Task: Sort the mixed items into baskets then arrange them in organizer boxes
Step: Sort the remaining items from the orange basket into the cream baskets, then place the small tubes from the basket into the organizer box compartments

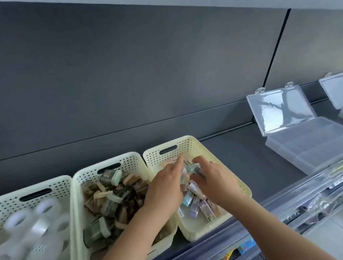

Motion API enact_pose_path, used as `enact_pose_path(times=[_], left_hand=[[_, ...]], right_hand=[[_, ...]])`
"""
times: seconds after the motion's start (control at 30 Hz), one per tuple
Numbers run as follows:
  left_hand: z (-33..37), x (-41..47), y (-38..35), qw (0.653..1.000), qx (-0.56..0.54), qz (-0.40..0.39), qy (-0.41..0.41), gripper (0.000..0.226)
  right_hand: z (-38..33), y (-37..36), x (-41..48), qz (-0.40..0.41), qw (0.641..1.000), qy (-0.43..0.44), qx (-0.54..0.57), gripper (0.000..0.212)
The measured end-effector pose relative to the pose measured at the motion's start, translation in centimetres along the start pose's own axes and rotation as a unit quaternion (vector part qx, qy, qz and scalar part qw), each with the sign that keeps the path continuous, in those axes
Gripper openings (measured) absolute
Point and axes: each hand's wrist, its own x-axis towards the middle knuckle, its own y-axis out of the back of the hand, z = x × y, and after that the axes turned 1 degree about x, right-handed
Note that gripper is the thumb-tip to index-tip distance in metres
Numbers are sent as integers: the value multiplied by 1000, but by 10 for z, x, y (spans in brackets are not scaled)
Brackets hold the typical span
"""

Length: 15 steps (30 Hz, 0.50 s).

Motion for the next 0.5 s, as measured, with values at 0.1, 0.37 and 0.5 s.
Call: enact_pose_path(times=[0.1, 0.37, 0.5], left_hand=[[2, 3, -13, 997, 71, -36, -21, 70], [9, 1, -38, 983, 180, -18, 37, 62], [26, -8, -44, 973, 204, 23, 108, 44]], right_hand=[[16, 0, 5, -41, 999, 28, -7, 41], [65, 2, 14, -20, 991, 112, -74, 39], [89, 10, 10, -48, 991, 115, -56, 48]])
